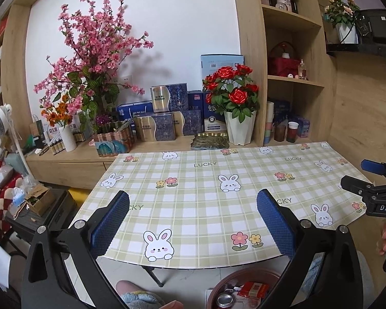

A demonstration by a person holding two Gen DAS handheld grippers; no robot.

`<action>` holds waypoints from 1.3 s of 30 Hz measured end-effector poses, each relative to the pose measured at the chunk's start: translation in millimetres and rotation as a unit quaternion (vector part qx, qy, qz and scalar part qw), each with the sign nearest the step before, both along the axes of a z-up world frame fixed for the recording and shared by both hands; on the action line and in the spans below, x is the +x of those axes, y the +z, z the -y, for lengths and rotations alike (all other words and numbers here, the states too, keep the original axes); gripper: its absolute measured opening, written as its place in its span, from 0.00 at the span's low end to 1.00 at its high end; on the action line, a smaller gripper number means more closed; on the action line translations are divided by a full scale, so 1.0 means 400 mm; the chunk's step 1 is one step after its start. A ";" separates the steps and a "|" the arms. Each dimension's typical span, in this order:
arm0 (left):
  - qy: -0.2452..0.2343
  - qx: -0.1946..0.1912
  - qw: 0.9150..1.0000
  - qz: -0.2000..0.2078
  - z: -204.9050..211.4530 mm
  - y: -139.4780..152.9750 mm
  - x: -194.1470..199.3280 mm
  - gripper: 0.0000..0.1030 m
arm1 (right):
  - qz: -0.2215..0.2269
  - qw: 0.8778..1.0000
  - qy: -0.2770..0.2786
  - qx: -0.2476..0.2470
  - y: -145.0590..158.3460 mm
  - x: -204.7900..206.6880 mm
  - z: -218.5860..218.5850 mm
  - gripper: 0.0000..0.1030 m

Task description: Collect trash

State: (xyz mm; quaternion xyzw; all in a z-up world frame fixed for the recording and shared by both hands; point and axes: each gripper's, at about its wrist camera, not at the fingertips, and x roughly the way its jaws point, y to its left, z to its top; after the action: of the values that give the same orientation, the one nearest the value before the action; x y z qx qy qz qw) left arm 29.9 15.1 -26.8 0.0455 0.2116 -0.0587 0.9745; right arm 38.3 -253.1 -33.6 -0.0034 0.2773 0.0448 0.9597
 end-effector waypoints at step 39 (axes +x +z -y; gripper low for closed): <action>0.002 0.009 1.000 -0.021 0.006 -0.021 0.007 0.94 | -0.003 1.000 -0.003 0.003 -0.006 -0.009 -0.001 0.94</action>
State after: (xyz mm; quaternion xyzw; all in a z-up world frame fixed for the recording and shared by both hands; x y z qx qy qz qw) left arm 32.8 12.6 -35.2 0.0522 0.2329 -0.0556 0.9695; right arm 34.7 -252.7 -36.1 -0.0001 0.2801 0.0431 0.9590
